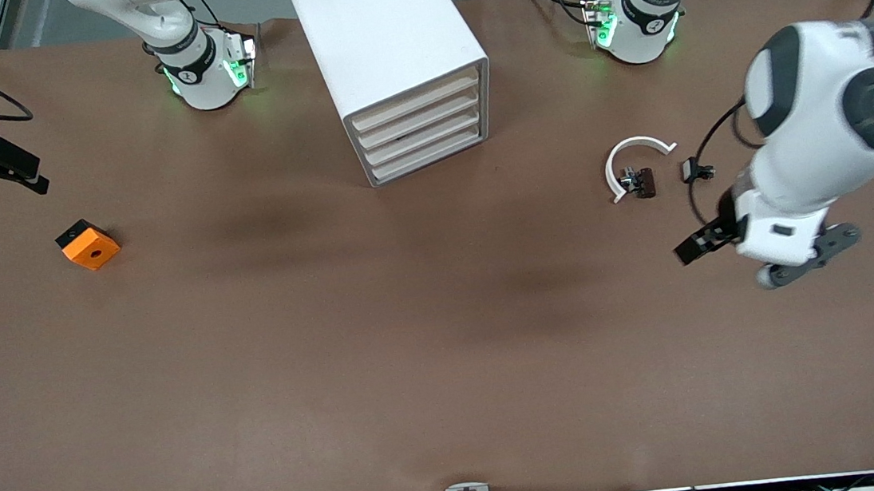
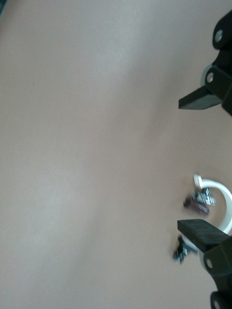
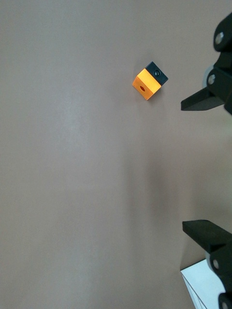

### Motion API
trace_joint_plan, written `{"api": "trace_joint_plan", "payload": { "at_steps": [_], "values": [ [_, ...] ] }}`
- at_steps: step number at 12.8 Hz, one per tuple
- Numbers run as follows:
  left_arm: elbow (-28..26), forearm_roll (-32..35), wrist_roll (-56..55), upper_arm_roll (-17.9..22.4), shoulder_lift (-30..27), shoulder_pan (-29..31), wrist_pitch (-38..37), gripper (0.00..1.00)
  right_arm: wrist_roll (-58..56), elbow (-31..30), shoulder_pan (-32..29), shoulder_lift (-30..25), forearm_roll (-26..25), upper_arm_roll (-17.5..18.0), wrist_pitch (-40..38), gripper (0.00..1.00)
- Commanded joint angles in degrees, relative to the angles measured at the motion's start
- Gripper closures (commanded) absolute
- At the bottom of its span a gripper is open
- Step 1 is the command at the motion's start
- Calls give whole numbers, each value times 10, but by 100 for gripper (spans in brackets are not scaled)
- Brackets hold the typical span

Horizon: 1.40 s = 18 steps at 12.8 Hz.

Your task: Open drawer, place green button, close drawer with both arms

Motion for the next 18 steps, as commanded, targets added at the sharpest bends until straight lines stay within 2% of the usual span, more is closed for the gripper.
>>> {"api": "trace_joint_plan", "payload": {
  "at_steps": [1,3,6,8,11,13,16,18],
  "values": [
    [-6,13,58,-5,-39,25,-30,0,-6,7,-7,0,-1,5,-3,0],
    [-1,14,83,-1,-57,37,-45,0,-6,8,-7,0,-1,5,-2,0],
    [59,23,93,-3,-56,59,-118,0,-6,8,-7,0,-1,5,-2,0],
    [63,23,112,-4,-63,68,-150,0,-6,8,-7,0,-1,5,-2,0],
    [74,26,180,-2,-81,91,-156,0,-6,8,-7,0,-1,5,-2,0],
    [76,66,183,-12,-82,85,-184,0,-6,8,-7,0,-1,5,-2,0],
    [84,66,230,-29,-83,84,-193,0,-6,8,-7,0,-1,5,-2,0],
    [83,64,229,-28,-107,85,-192,0,-6,8,-7,0,-1,5,-2,0]
  ]
}}
